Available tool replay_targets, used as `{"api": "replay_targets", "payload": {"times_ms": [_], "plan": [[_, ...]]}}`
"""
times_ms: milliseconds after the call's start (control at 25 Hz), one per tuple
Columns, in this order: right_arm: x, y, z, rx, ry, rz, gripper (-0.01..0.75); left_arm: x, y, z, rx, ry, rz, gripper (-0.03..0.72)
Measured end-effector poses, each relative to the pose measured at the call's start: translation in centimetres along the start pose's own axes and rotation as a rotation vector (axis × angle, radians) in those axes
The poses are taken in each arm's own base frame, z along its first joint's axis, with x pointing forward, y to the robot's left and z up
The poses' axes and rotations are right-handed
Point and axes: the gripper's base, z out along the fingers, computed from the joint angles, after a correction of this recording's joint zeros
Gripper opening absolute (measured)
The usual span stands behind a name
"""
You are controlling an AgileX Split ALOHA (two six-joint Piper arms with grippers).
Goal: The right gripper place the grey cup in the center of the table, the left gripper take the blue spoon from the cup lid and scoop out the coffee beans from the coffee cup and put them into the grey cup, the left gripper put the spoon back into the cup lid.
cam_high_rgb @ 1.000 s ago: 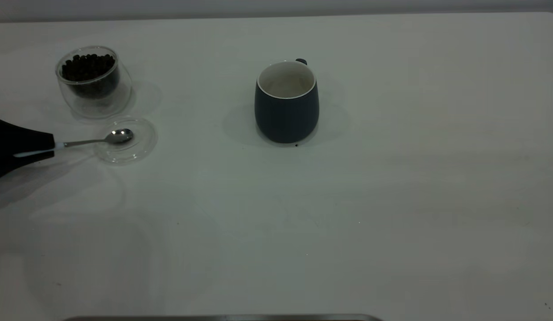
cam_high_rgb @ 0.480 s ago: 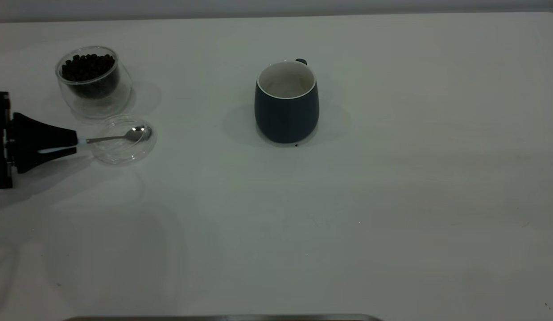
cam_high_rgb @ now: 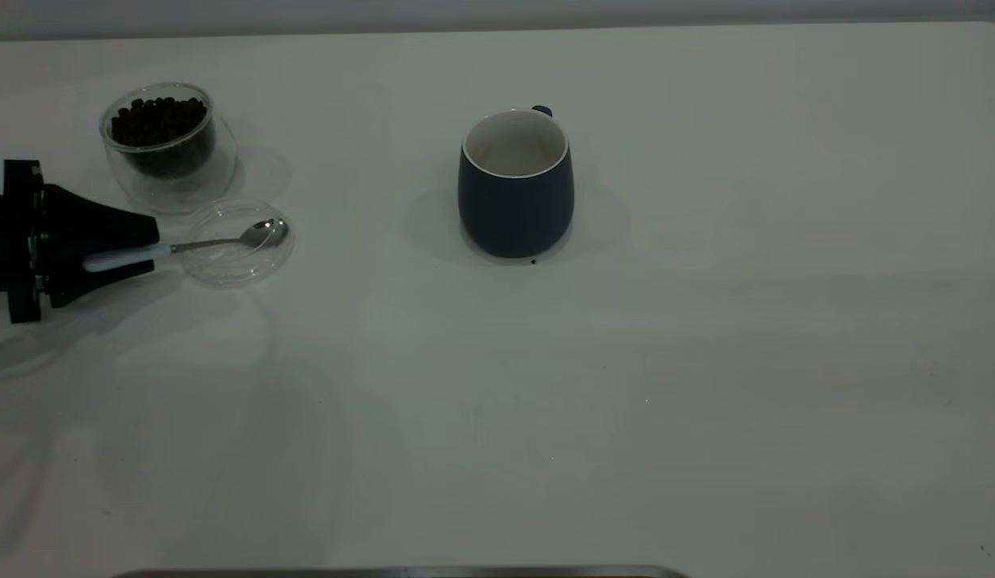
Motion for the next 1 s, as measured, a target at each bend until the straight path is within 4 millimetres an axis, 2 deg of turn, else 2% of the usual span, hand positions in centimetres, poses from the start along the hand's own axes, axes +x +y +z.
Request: {"api": "replay_targets", "payload": {"times_ms": [120, 200, 400, 560, 680, 800, 1000], "plan": [[0.0, 0.0, 0.0, 0.000, 0.000, 0.000, 0.459, -1.2, -0.1, 0.0, 0.010, 0.013, 0.060, 0.557], [0.0, 0.0, 0.0, 0.000, 0.000, 0.000, 0.459, -2.1, -0.2, -0.1, 0.008, 0.035, 0.103, 0.604], [0.0, 0.0, 0.0, 0.000, 0.000, 0.000, 0.459, -4.8, -0.4, -0.9, -0.098, 0.134, 0.227, 0.617], [0.0, 0.0, 0.0, 0.000, 0.000, 0.000, 0.459, -7.8, -1.8, -2.3, -0.198, 0.159, 0.368, 0.604], [0.0, 0.0, 0.0, 0.000, 0.000, 0.000, 0.459, -10.2, -3.6, -3.4, -0.245, 0.147, 0.468, 0.594], [0.0, 0.0, 0.0, 0.000, 0.000, 0.000, 0.459, -12.3, -6.3, -5.0, -0.286, 0.139, 0.544, 0.591], [0.0, 0.0, 0.0, 0.000, 0.000, 0.000, 0.459, -14.4, -12.8, -8.8, -0.366, 0.175, 0.582, 0.591]]}}
